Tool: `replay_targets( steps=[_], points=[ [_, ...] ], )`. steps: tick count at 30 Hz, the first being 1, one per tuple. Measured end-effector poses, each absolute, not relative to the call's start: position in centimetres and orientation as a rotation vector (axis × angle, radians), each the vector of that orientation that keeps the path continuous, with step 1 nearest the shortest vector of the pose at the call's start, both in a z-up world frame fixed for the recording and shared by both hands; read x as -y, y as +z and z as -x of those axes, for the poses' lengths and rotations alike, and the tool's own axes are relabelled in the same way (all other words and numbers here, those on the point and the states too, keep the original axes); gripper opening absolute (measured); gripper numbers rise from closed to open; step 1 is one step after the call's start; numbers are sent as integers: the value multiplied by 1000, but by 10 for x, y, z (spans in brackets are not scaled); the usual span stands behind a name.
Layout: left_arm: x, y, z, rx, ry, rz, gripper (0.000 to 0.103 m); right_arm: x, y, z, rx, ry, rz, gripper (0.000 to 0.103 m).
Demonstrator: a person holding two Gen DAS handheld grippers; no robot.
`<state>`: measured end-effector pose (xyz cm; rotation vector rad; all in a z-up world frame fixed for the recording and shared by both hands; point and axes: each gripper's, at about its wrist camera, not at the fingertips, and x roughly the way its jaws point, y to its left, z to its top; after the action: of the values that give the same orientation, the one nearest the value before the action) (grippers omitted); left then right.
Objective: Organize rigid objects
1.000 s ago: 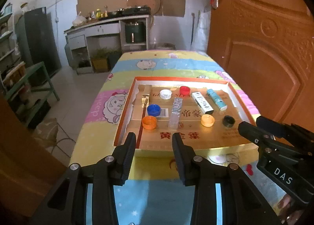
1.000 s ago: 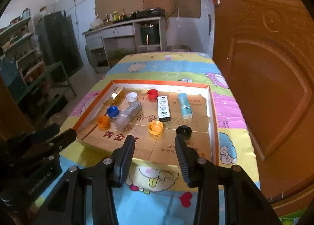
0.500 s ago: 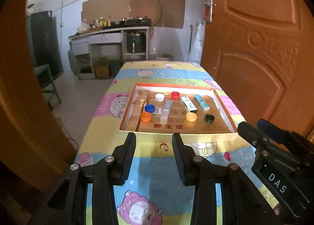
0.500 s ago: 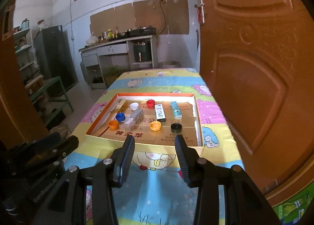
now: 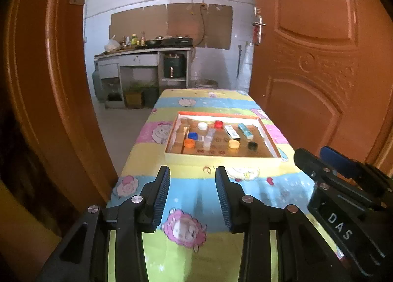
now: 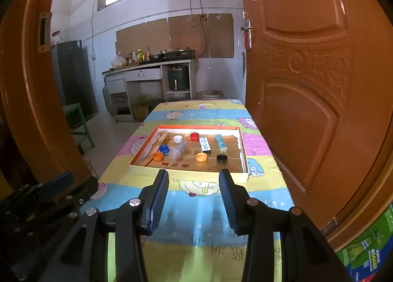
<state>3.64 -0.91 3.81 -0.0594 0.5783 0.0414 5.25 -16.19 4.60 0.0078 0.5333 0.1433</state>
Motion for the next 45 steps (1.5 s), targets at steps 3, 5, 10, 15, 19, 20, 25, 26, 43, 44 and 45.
replay_targets(
  steps=[3, 5, 10, 15, 19, 20, 25, 26, 43, 44, 45],
  points=[
    [12, 39, -23, -579, 35, 56, 40, 159, 47, -41, -534, 138, 2, 42],
    [13, 41, -14, -573, 30, 57, 40, 159, 47, -33, -535, 138, 4, 42],
    [16, 46, 1, -559, 27, 48, 40, 161, 52, -22, -522, 125, 11, 42],
    [17, 47, 3, -555, 34, 44, 39, 164, 54, -17, -516, 124, 6, 42],
    [18, 47, 2, -557, 42, 37, 40, 164, 54, -14, -516, 131, 7, 42],
    [19, 47, 3, -557, 44, 37, 39, 164, 54, -13, -517, 133, 8, 42],
    [18, 48, 3, -552, 54, 36, 40, 160, 55, -13, -517, 142, 13, 42],
    [18, 48, 2, -552, 54, 35, 39, 160, 55, -13, -516, 144, 13, 42],
    [17, 47, 2, -557, 49, 37, 40, 158, 53, -14, -525, 150, 14, 42],
    [17, 47, 2, -557, 49, 37, 40, 158, 53, -14, -525, 149, 14, 42],
    [17, 47, 2, -556, 50, 36, 40, 158, 53, -14, -525, 150, 14, 42]
  ],
)
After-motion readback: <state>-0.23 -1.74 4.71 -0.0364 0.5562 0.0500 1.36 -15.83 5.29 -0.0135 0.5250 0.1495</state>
